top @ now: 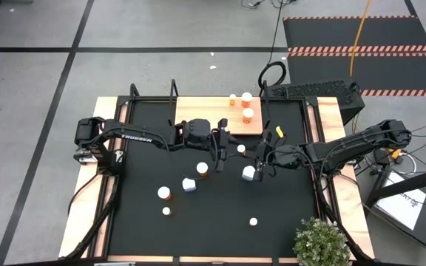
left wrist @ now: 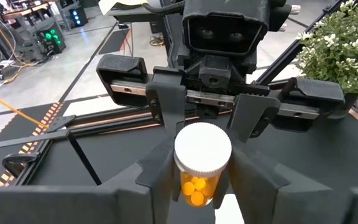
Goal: Pick and place medicine bottles onto shelf by color
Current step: Put the top right small orange pill bottle aligned with the other small orange pill bottle on the shelf
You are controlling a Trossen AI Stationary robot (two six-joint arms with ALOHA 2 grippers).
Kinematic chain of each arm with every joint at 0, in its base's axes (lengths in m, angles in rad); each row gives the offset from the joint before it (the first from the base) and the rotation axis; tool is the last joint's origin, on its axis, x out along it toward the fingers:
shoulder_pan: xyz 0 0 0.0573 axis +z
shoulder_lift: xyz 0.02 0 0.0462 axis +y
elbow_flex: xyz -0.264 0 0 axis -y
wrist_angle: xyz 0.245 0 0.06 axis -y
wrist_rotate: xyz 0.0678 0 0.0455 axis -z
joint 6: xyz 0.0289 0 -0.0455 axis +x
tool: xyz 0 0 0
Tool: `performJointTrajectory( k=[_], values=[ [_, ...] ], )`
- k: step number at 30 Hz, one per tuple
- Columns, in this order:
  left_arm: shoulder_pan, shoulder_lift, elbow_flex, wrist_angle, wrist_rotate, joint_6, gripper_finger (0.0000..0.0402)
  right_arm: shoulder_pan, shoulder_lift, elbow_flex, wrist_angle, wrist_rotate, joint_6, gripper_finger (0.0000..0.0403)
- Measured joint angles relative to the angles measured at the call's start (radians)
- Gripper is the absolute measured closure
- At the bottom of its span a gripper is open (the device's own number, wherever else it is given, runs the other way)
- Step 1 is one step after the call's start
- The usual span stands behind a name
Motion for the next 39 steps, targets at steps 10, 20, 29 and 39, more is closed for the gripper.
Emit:
performJointTrajectory(
  k=[10, 20, 29, 39],
  values=[
    [0.0, 0.0, 0.0, -0.001, 0.0, 0.001, 0.0276, 0.0, 0.0, 0.0, 0.001, 0.001, 0.0, 0.0293],
    [0.0, 0.0, 0.0, -0.001, 0.0, 0.001, 0.0271, 0.0, 0.0, 0.0, 0.006, 0.001, -0.004, 0.028],
    [0.018, -0.003, 0.0, -0.022, 0.0, -0.003, 0.0271, 0.001, -0.001, 0.0, 0.007, 0.028, 0.008, 0.0214],
    [0.06, -0.005, 0.0, -0.043, 0.0, -0.003, 0.027, 0.003, -0.099, 0.0, -0.155, 0.136, 0.084, 0.0123]
  ],
)
